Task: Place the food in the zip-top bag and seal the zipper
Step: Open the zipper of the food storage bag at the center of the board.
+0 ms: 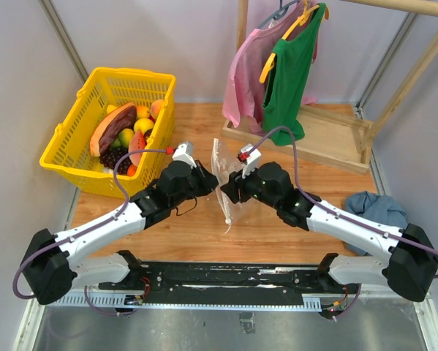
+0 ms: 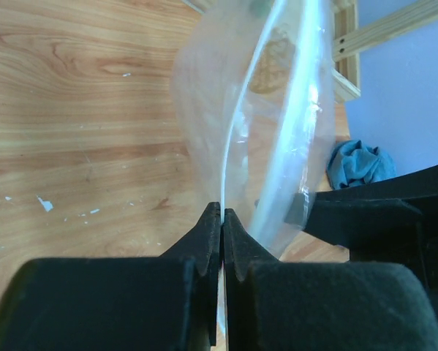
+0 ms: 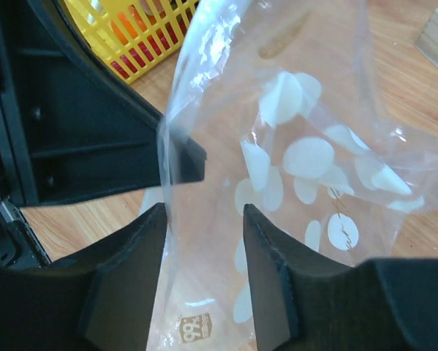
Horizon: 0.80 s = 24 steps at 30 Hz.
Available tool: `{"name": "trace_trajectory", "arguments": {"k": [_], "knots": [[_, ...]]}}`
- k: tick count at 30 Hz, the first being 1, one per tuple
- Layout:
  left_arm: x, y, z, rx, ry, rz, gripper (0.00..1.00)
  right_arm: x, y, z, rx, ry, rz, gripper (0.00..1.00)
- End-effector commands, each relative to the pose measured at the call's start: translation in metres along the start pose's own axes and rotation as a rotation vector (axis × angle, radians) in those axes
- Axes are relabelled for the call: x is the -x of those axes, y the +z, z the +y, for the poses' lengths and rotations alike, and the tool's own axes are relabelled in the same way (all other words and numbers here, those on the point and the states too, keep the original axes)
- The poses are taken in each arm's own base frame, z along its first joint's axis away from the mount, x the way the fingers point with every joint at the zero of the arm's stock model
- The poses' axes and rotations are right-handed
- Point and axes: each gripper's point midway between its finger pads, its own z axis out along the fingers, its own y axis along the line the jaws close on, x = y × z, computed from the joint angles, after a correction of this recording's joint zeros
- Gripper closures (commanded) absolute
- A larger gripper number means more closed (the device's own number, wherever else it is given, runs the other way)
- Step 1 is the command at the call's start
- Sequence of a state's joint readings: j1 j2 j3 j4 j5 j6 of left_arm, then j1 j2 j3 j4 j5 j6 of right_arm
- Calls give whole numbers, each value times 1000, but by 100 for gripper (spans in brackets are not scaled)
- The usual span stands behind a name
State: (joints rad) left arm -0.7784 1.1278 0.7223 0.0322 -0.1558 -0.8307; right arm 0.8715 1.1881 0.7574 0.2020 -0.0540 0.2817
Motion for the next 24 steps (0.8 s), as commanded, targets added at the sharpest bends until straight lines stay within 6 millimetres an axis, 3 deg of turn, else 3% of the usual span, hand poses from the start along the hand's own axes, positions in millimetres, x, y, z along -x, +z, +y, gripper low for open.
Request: {"name": "trace_trajectory", "arguments": {"k": [1,4,10,14,24], "knots": [[21,-11,-18,19,15,-100,100,24,-6,6,-81,-92,-35,48],[24,-13,-19,48,2,-129,100,28,-11,10,-123,-152,-35,42],[28,-21,-25,54,-25,-157,100,27,-18,-3,-281,-240,-29,39],[31,-26,-24,75,-14,-177,100,32,-30,-22,-397,-239,-42,39],[25,-29,-16,131,23,-158,100,48,-49,-34,-476,-236,-93,41]]}}
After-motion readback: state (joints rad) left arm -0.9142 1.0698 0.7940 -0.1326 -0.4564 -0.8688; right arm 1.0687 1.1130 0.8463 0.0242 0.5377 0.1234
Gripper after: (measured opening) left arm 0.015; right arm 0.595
